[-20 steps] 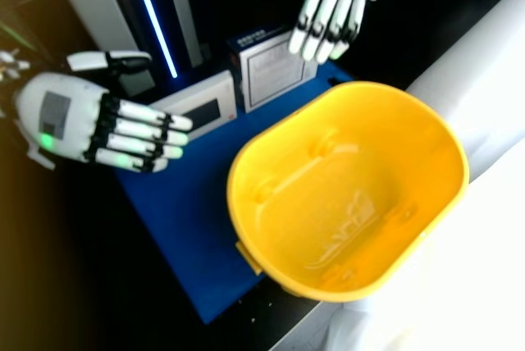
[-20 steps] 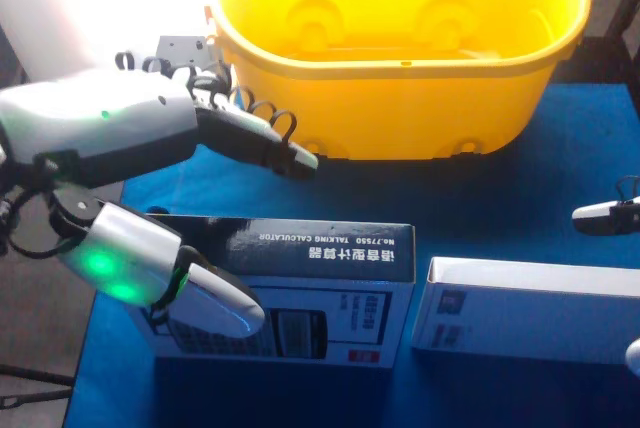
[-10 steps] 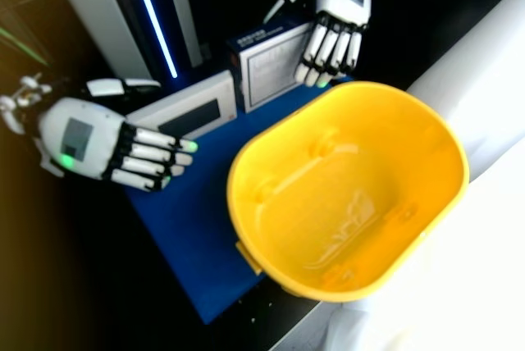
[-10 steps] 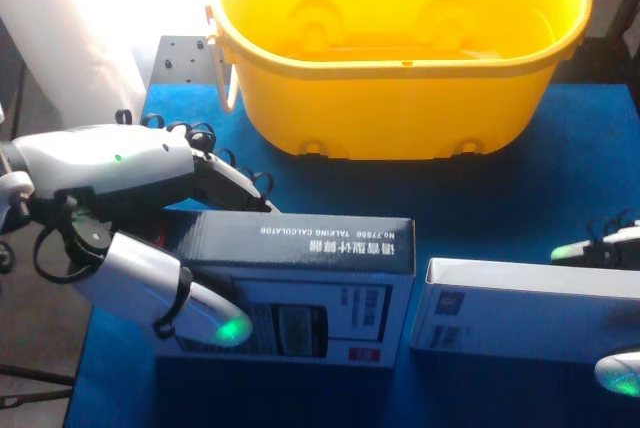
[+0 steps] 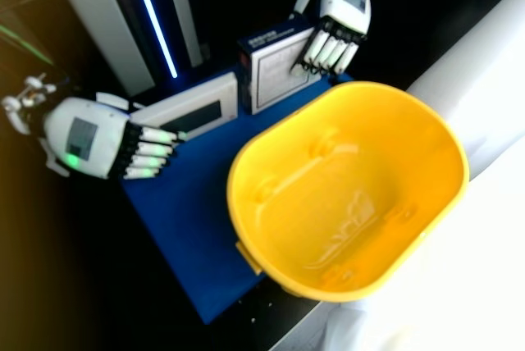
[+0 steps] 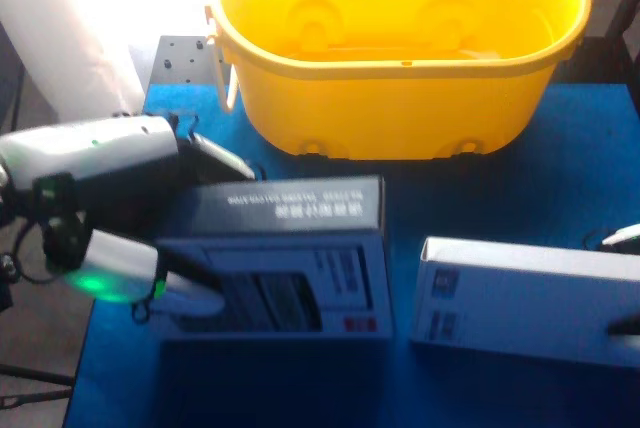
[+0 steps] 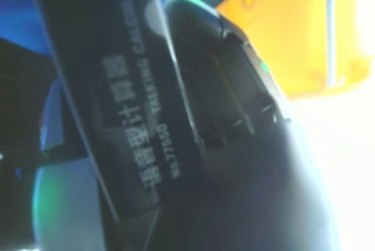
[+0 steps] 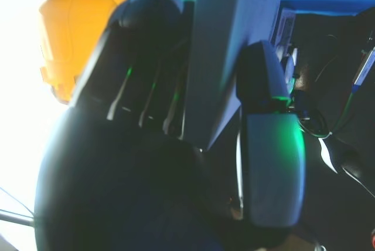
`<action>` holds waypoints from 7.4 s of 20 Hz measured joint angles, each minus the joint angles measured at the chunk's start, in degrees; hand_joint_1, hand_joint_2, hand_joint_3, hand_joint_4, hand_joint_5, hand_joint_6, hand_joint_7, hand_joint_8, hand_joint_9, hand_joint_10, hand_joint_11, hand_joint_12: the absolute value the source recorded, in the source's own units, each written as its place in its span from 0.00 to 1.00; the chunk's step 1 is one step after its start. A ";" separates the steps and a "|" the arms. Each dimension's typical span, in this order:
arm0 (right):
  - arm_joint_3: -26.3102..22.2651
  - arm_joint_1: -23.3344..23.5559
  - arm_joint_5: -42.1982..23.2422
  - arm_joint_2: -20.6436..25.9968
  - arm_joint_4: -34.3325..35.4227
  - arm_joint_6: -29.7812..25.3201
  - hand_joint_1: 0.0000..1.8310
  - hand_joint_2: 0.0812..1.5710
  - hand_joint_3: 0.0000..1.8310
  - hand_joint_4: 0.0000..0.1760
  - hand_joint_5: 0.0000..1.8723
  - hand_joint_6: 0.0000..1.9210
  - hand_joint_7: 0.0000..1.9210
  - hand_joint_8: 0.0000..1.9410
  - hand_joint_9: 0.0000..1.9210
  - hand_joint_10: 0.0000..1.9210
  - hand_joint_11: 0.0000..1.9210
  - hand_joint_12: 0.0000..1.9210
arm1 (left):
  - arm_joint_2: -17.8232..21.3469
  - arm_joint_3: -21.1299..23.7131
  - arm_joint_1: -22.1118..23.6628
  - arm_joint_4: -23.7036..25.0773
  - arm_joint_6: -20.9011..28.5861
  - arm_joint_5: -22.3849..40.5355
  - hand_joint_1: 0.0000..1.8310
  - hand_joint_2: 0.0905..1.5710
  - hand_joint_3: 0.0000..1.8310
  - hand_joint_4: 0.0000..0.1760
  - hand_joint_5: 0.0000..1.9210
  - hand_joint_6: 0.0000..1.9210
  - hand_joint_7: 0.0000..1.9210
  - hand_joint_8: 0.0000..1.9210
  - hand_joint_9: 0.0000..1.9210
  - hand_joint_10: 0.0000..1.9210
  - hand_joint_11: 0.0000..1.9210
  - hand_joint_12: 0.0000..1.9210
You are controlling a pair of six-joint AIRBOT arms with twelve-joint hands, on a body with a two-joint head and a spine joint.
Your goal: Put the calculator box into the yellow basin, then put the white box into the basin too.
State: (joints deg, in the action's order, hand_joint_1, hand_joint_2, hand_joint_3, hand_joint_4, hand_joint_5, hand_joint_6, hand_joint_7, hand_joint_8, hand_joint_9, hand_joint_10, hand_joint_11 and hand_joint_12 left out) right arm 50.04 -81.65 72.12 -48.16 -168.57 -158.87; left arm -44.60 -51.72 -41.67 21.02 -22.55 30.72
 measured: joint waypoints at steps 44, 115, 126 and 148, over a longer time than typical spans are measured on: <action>2.78 4.63 0.24 -4.61 -1.95 -1.40 0.67 0.70 0.00 0.00 0.51 0.51 0.51 0.58 0.51 0.63 0.47 0.84 | -29.46 -32.20 31.30 -6.51 -18.25 -16.04 0.66 0.75 0.00 0.00 0.43 0.60 0.43 0.68 0.35 0.68 0.20 0.93; 13.70 37.86 1.38 4.00 -2.03 2.86 0.68 0.69 0.00 0.00 0.53 0.42 0.53 0.57 0.56 0.44 0.47 0.66 | -9.16 -17.90 28.81 -29.86 -34.47 8.22 0.45 0.69 0.00 0.00 0.39 0.03 0.23 0.01 0.14 0.17 0.00 0.67; 19.06 50.34 -13.00 -2.95 -2.03 10.73 0.68 0.69 0.00 0.00 0.54 0.42 0.53 0.56 0.56 0.44 0.48 0.66 | -10.78 -18.49 28.50 -29.42 -34.47 7.93 0.42 0.67 0.00 0.00 0.37 0.02 0.25 0.01 0.15 0.17 0.00 0.70; 23.26 55.01 -23.54 -9.92 -2.03 15.54 0.47 0.51 0.00 0.38 0.01 0.00 0.00 0.00 0.00 0.00 0.00 0.00 | -11.61 -18.91 27.15 -28.98 -32.92 8.13 0.39 0.69 0.00 0.00 0.33 0.00 0.29 0.00 0.16 0.24 0.00 0.75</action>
State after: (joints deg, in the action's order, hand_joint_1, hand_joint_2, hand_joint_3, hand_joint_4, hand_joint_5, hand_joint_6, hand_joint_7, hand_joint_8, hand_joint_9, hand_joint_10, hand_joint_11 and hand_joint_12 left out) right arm 73.30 -26.63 48.58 -58.08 -170.60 -143.33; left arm -56.21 -70.63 -14.52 -7.97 -55.46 38.85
